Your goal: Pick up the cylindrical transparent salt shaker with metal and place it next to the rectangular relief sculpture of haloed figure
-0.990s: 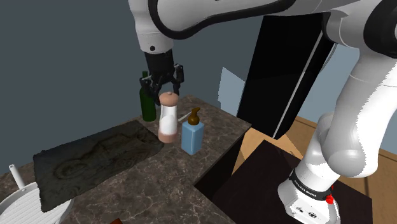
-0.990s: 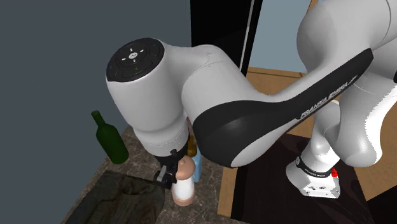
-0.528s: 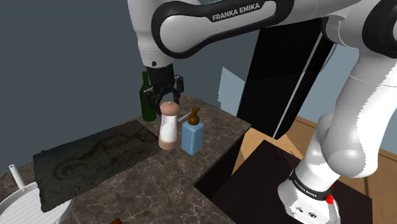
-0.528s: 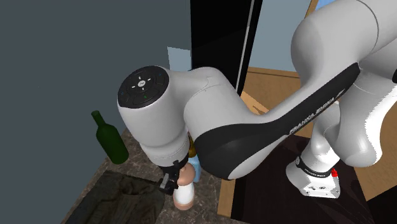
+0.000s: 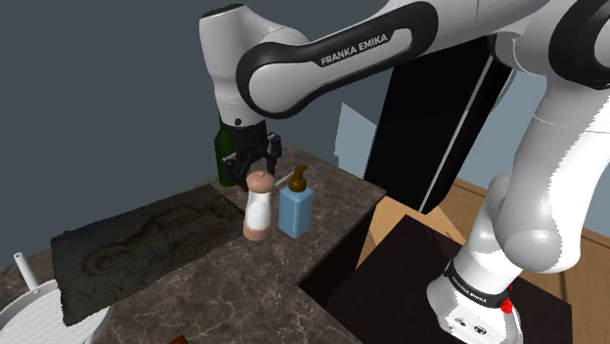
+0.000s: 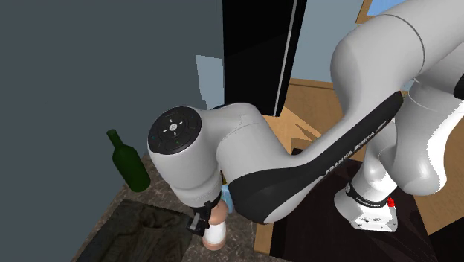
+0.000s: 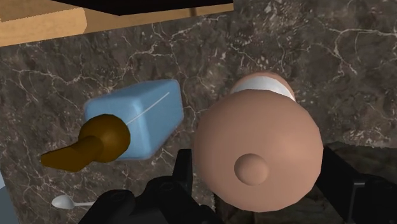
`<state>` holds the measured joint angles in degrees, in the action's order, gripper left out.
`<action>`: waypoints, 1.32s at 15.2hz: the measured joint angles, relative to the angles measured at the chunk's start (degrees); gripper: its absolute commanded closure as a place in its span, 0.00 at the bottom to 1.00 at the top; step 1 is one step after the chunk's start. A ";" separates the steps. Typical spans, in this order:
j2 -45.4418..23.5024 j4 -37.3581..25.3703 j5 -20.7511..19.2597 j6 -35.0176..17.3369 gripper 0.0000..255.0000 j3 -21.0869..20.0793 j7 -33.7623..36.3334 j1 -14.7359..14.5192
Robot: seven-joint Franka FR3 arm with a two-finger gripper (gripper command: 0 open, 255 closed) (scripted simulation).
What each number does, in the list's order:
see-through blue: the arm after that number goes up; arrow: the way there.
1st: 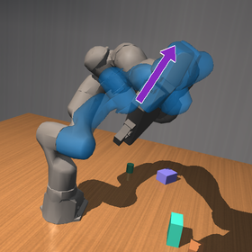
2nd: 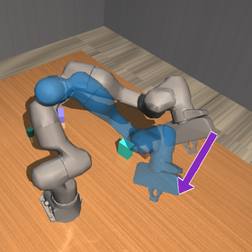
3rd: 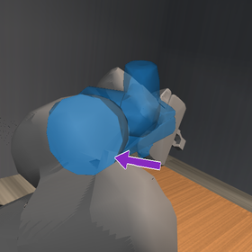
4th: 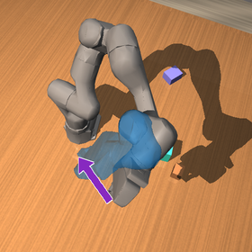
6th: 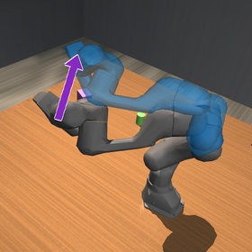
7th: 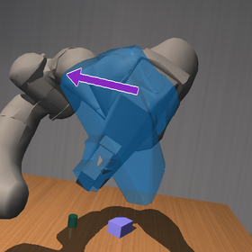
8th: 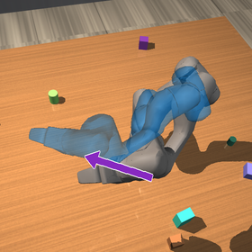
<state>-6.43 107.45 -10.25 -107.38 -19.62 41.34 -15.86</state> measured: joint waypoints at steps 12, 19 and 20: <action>-3.07 5.69 -1.74 -8.39 1.00 0.27 2.01 -0.13; -5.79 7.98 -3.27 -13.11 1.00 0.64 3.40 -0.28; -6.09 8.36 -3.47 -13.74 1.00 0.67 3.64 -0.33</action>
<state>-12.52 115.80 -13.72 -121.12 -18.95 44.98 -16.18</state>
